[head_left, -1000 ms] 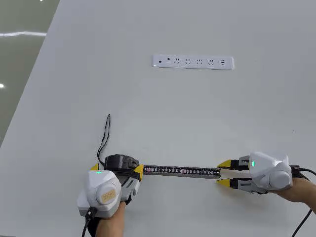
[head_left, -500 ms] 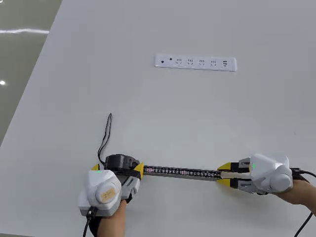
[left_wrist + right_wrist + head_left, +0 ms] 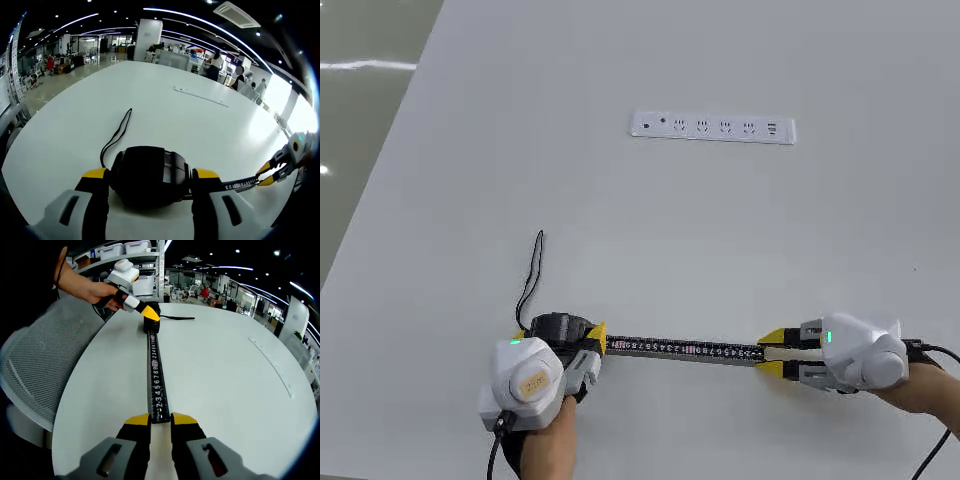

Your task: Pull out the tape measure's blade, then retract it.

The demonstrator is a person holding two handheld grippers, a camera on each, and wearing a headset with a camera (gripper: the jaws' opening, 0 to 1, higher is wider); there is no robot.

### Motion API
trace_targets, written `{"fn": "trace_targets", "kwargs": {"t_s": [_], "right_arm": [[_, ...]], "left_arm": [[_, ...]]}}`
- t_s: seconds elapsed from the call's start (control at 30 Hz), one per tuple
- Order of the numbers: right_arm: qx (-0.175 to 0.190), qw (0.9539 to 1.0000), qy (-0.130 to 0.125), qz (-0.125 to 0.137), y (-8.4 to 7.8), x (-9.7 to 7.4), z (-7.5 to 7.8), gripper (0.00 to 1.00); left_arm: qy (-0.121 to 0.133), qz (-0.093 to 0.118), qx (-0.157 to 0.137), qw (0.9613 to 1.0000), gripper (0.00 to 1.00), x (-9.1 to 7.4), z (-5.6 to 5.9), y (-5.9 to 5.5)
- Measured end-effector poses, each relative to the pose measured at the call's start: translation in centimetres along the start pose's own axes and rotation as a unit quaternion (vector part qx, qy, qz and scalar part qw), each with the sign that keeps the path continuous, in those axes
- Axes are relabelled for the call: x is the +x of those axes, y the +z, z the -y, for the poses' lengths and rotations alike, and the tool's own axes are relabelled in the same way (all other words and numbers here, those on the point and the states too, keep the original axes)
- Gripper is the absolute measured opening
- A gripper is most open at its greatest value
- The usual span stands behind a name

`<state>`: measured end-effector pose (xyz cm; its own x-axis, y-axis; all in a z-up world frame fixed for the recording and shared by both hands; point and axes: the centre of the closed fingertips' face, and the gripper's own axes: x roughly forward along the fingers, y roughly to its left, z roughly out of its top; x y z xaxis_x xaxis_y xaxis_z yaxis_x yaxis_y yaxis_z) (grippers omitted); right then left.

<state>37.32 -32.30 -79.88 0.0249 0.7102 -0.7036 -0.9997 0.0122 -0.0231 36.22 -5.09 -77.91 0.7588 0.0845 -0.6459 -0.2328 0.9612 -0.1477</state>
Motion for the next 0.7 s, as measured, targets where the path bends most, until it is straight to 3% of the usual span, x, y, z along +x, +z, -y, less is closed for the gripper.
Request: {"fn": "trace_targets", "kwargs": {"t_s": [0.7], "right_arm": [[-0.006,1.0,-0.003,0.0,0.58,-0.15,0.04,0.13]], "left_arm": [[0.023,-0.022,0.029,0.9991,0.64,0.22,0.09,-0.38]]}}
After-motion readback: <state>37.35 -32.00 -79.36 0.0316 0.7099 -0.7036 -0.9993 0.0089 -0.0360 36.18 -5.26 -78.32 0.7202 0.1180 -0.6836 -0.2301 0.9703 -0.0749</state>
